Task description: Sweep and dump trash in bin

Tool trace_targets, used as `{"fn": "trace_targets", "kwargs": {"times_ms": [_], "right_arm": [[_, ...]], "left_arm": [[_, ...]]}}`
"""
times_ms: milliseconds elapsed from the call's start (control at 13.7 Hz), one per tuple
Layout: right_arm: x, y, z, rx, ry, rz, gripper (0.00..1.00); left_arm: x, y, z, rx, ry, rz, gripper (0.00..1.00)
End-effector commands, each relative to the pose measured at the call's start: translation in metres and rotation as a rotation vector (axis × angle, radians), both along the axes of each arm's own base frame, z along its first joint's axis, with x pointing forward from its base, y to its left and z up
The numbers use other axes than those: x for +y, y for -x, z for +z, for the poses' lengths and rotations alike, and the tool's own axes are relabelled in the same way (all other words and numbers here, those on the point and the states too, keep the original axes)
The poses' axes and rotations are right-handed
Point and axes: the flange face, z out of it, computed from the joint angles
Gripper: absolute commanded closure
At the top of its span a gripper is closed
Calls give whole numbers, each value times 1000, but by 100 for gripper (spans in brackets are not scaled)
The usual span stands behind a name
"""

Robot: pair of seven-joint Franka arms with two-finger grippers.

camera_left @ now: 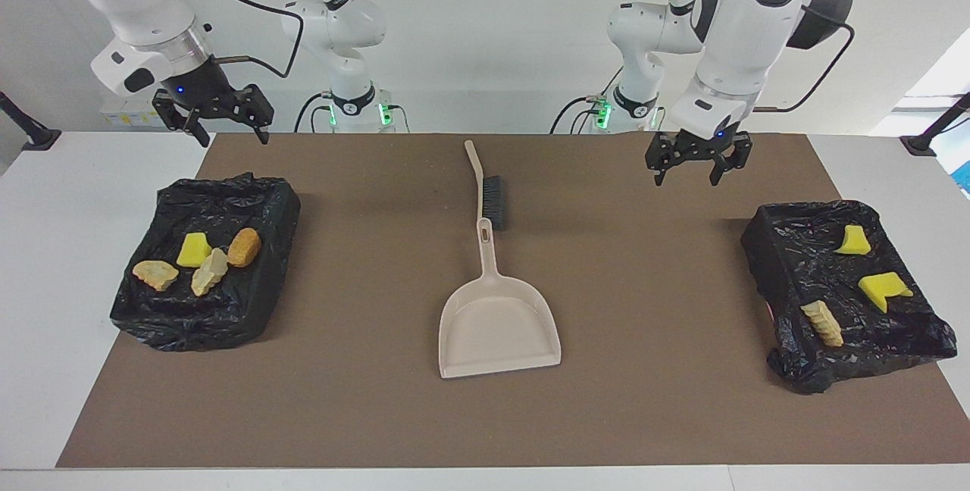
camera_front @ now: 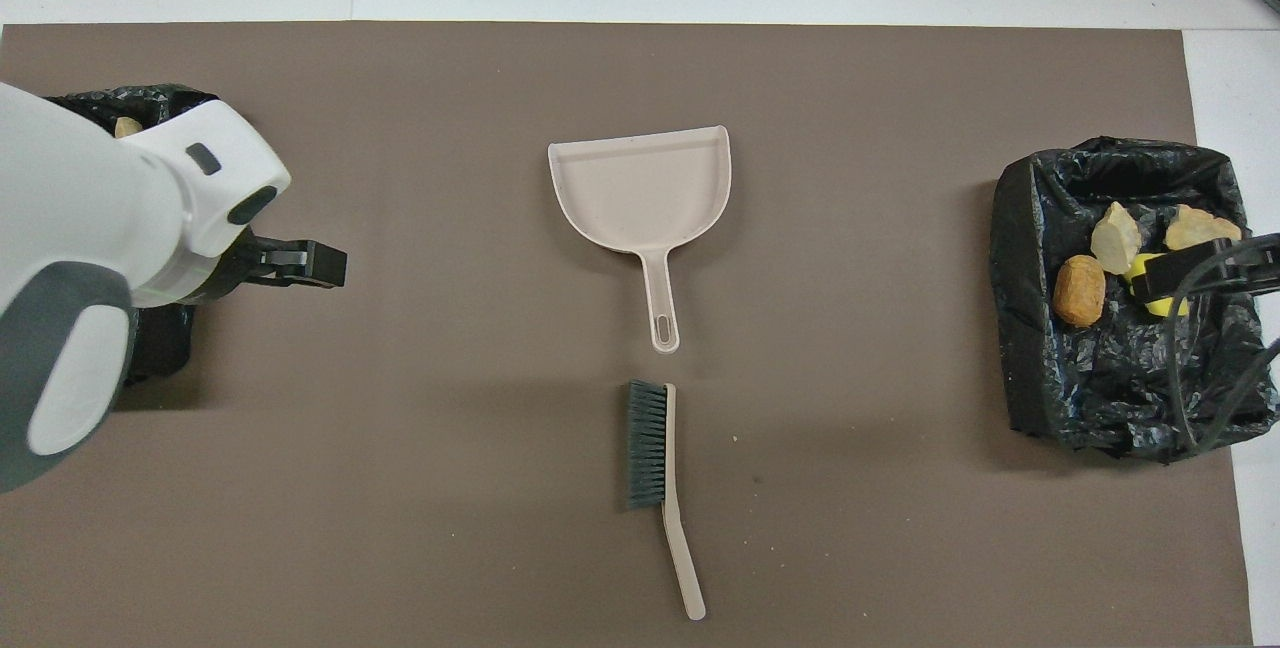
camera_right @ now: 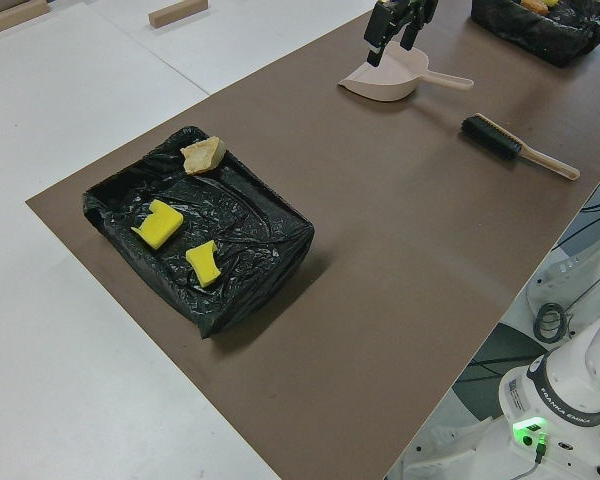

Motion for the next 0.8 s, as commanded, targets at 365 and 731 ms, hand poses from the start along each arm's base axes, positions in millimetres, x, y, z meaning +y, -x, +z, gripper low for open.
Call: {"fn": "trace_targets", "kwargs": {"times_ms": [365,731], "right_arm": [[2,5,2,5,8,-12,0],[3,5,2,4,6,-7,0]], "left_arm": [[68,-5,81,50,-3,-95,0],[80,2,90,41,36,-75,0]]}}
